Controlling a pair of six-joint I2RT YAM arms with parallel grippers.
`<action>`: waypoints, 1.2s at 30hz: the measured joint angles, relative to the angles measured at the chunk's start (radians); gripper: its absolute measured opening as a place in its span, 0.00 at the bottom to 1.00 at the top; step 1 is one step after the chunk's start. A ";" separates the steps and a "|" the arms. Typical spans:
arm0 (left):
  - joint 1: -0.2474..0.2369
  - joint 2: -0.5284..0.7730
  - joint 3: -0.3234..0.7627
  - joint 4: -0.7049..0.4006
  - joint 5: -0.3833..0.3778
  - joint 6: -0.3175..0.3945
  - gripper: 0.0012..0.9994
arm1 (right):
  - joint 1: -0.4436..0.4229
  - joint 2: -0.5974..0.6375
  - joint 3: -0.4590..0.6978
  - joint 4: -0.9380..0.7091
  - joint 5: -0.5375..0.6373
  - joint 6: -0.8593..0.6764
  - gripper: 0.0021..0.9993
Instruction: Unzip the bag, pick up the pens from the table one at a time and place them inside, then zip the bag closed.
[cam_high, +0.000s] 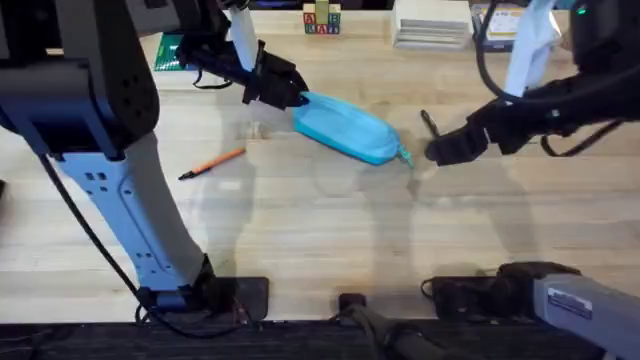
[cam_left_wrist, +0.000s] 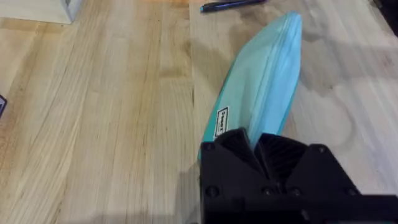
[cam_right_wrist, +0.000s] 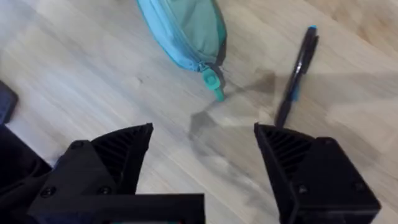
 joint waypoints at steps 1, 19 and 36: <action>0.000 0.000 0.000 0.000 0.000 0.000 0.04 | 0.000 0.019 0.000 0.000 -0.010 -0.013 1.00; 0.000 0.000 0.000 0.000 0.000 0.000 0.04 | 0.008 0.358 0.001 0.124 -0.102 -0.183 1.00; 0.000 0.000 0.000 0.000 0.000 0.000 0.04 | 0.051 0.432 0.002 0.247 -0.109 -0.227 1.00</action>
